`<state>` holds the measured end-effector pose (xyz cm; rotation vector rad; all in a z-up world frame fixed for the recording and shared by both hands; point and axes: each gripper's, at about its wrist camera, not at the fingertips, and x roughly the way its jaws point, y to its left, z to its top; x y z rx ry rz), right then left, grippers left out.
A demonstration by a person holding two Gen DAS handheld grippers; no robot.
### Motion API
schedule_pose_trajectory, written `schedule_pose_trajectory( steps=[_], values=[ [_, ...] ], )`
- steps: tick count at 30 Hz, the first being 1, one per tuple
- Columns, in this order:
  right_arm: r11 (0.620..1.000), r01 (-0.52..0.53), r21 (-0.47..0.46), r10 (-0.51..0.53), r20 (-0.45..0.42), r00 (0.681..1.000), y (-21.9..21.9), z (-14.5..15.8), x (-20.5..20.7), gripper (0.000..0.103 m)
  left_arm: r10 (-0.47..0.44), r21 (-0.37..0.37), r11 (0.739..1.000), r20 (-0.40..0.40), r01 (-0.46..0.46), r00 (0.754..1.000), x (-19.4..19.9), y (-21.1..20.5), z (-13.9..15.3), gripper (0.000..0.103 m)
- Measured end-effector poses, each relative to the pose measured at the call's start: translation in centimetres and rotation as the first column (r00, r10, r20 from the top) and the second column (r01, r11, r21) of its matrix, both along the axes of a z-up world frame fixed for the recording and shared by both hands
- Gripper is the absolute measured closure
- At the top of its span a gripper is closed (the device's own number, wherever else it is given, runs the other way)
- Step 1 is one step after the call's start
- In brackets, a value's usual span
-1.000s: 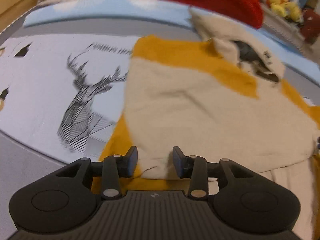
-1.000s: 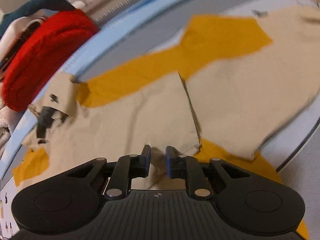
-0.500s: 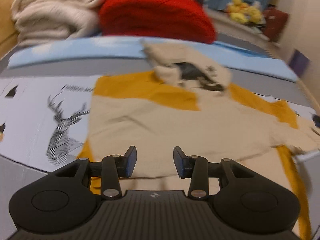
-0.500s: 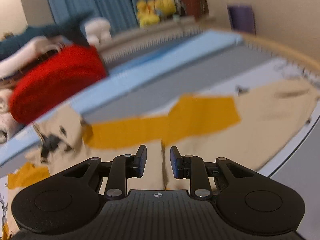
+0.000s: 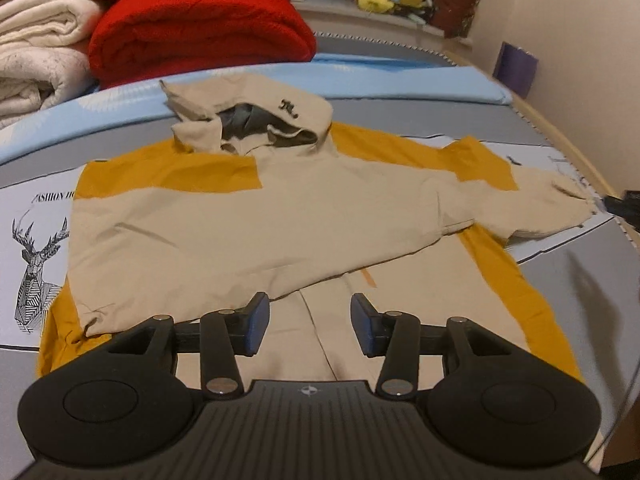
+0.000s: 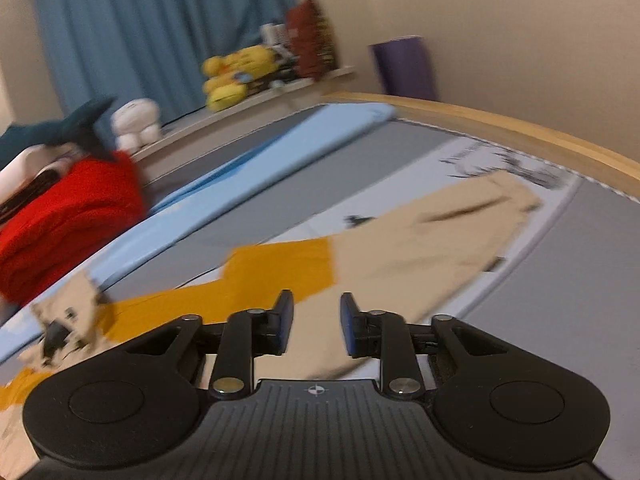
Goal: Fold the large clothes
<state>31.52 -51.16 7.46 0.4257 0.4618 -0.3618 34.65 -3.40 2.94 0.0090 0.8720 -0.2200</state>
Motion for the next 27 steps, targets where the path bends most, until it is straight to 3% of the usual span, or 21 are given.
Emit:
schedule_pose_trajectory(
  steps=[7, 11, 20, 27],
  values=[
    [0.97, 0.196, 0.143, -0.202, 0.023, 0.979, -7.5, -2.2, -0.9, 0.093, -0.004, 0.011, 1.0, -0.016, 0.004, 1.0, 1.9, -0.3, -1.1, 0.053],
    [0.952, 0.209, 0.222, -0.214, -0.002, 0.977, -10.7, -3.8, 1.5, 0.074, 0.003, 0.024, 1.0, -0.042, -0.002, 0.999, 2.8, -0.5, -2.3, 0.053],
    [0.919, 0.252, 0.302, -0.236, -0.088, 0.968, -15.9, -10.1, 6.4, 0.074, 0.008, 0.056, 0.998, -0.065, -0.004, 0.998, 3.9, -0.6, -3.9, 0.053],
    [0.896, 0.266, 0.356, -0.272, -0.036, 0.962, -18.7, -12.7, 7.3, 0.075, 0.011, 0.075, 0.997, -0.08, -0.005, 0.997, 4.4, -0.4, -4.8, 0.053]
  ],
)
